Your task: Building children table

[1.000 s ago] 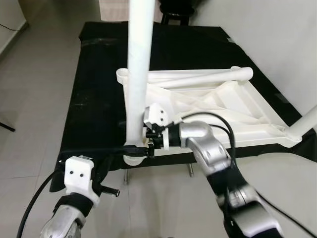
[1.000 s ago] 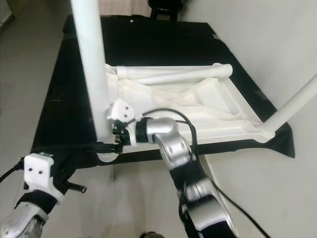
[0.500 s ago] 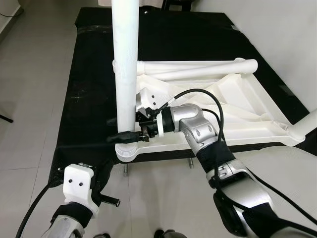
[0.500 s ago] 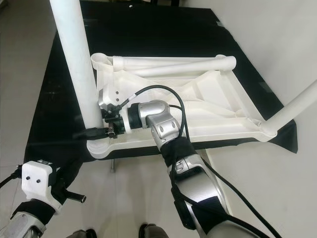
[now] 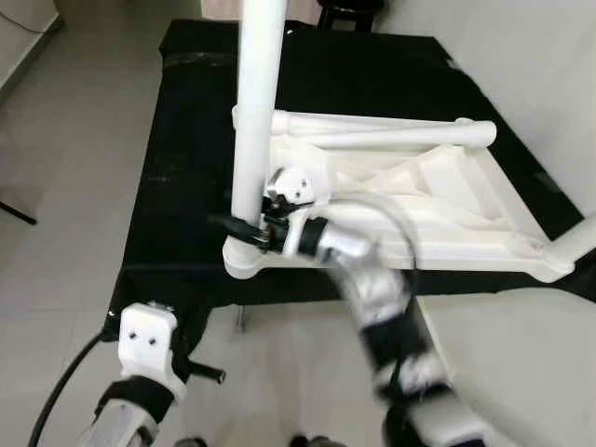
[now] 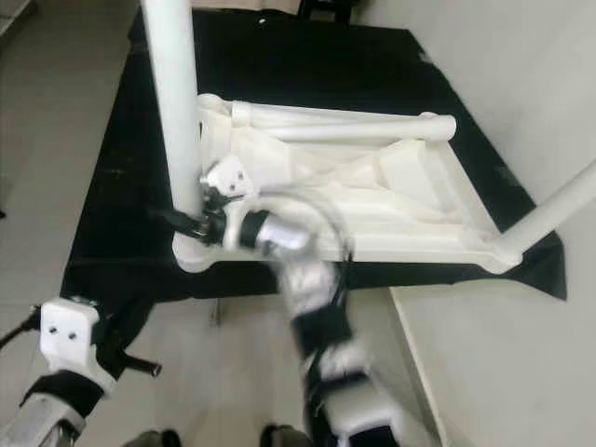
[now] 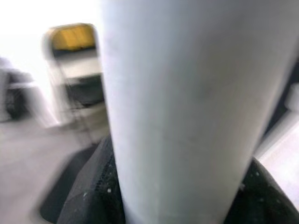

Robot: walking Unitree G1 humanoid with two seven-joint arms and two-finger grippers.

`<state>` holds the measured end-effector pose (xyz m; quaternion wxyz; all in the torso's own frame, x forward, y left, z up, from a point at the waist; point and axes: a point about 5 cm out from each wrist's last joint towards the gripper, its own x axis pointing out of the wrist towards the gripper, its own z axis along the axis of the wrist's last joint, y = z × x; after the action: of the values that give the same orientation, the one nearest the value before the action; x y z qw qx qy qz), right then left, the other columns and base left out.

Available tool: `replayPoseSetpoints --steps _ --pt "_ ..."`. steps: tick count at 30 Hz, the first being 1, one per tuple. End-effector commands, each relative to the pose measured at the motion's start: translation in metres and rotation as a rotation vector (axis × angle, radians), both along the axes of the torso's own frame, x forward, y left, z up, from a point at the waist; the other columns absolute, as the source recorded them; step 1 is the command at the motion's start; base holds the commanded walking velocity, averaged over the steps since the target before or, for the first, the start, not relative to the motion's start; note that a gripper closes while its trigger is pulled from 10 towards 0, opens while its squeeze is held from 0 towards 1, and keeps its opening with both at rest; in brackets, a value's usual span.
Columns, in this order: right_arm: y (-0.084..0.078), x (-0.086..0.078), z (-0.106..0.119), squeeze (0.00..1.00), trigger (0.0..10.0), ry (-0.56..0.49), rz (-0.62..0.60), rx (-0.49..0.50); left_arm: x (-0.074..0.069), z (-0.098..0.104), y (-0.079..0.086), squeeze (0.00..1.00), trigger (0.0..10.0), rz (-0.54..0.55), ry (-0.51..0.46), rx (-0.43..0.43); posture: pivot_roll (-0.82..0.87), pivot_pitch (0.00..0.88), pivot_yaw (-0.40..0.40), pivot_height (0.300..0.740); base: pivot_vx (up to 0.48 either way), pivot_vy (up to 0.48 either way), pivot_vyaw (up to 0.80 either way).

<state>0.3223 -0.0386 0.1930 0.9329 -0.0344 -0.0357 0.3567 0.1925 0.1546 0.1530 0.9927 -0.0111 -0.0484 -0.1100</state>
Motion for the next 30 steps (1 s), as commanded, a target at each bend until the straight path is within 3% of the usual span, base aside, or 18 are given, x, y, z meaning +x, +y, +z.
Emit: replayPoseSetpoints --steps 1,4,5,8,9,10,11,13,14,19,21,24,25,26,27,28,30 --pt "-0.013 -0.008 -0.05 0.0 0.0 0.209 -0.26 -0.056 0.0 -0.009 0.002 0.0 10.0 0.002 0.037 0.0 -0.13 0.165 -0.113 0.74 0.0 0.0 0.0" --pt "-0.006 -0.003 -0.047 0.0 0.0 0.19 -0.233 -0.05 0.004 -0.01 0.003 0.0 10.0 0.001 0.038 -0.003 -0.12 0.153 -0.125 0.74 0.0 0.0 0.0" --pt "0.006 0.002 -0.041 0.0 0.0 0.171 -0.202 -0.037 0.008 -0.012 0.004 0.0 10.0 -0.003 0.04 -0.006 -0.11 0.141 -0.131 0.74 0.0 0.0 0.0" --pt "0.011 0.002 -0.039 0.0 0.0 0.172 -0.192 -0.03 0.009 -0.012 0.004 0.0 10.0 0.0 0.038 -0.004 -0.11 0.14 -0.133 0.74 0.0 0.0 0.0" --pt "0.023 -0.002 -0.037 0.0 3.2 0.194 -0.138 -0.01 0.007 -0.012 0.006 0.0 10.0 0.027 0.031 -0.001 -0.1 0.137 -0.136 0.74 0.0 0.0 0.0" --pt "0.023 -0.002 -0.037 0.0 3.2 0.194 -0.138 -0.01 0.007 -0.012 0.006 0.0 10.0 0.027 0.031 -0.001 -0.1 0.137 -0.136 0.74 0.0 0.0 0.0" --pt "0.026 -0.003 -0.037 0.0 10.0 0.21 -0.103 -0.004 0.007 -0.011 0.007 0.0 10.0 0.036 0.027 0.001 -0.1 0.137 -0.136 0.74 0.0 0.0 0.0" --pt "0.028 -0.008 -0.034 0.0 10.0 0.229 -0.105 0.014 0.008 -0.011 0.007 0.0 10.0 0.039 0.025 0.002 -0.1 0.138 -0.141 0.74 0.0 0.0 0.0" --pt "0.03 -0.01 -0.028 1.0 10.0 0.233 -0.058 0.043 0.008 -0.011 0.006 0.0 10.0 0.038 0.024 0.003 -0.1 0.138 -0.141 0.74 0.0 0.0 0.0" --pt "0.03 -0.003 0.002 1.0 10.0 0.137 0.159 0.12 0.008 -0.011 0.003 0.0 10.0 0.019 0.024 0.001 -0.1 0.148 -0.14 0.74 0.0 0.0 0.0" --pt "0.022 0.006 0.019 1.0 10.0 0.059 0.32 0.108 0.007 -0.01 0.003 0.0 10.0 0.014 0.025 -0.002 -0.09 0.16 -0.142 0.74 0.0 0.0 0.0" --pt "0.019 0.009 0.024 1.0 10.0 0.038 0.373 0.097 0.006 -0.01 0.002 0.0 10.0 0.012 0.025 -0.002 -0.09 0.162 -0.142 0.74 0.0 0.0 0.0" --pt "0.015 0.012 0.029 0.4 10.0 0.001 0.426 0.059 0.005 -0.01 0.002 0.0 10.0 0.012 0.025 -0.003 -0.09 0.166 -0.144 0.74 0.0 0.0 0.0" --pt "0.015 0.012 0.029 0.4 10.0 0.001 0.426 0.059 0.005 -0.01 0.002 0.0 10.0 0.012 0.025 -0.003 -0.09 0.166 -0.144 0.74 0.0 0.0 0.0" --pt "0.013 0.012 0.034 0.0 10.0 -0.04 0.504 0.012 0.004 -0.009 0.002 0.0 10.0 0.013 0.025 -0.003 -0.08 0.177 -0.146 0.74 0.0 0.0 0.0" --pt "0.013 0.012 0.034 0.0 10.0 -0.04 0.504 0.012 0.004 -0.009 0.002 0.0 10.0 0.013 0.025 -0.003 -0.08 0.177 -0.146 0.74 0.0 0.0 0.0" --pt "0.012 0.013 0.039 0.0 10.0 -0.085 0.627 -0.077 0.001 -0.008 0.001 0.0 10.0 0.013 0.027 -0.003 -0.07 0.188 -0.148 0.74 0.0 0.0 0.0"
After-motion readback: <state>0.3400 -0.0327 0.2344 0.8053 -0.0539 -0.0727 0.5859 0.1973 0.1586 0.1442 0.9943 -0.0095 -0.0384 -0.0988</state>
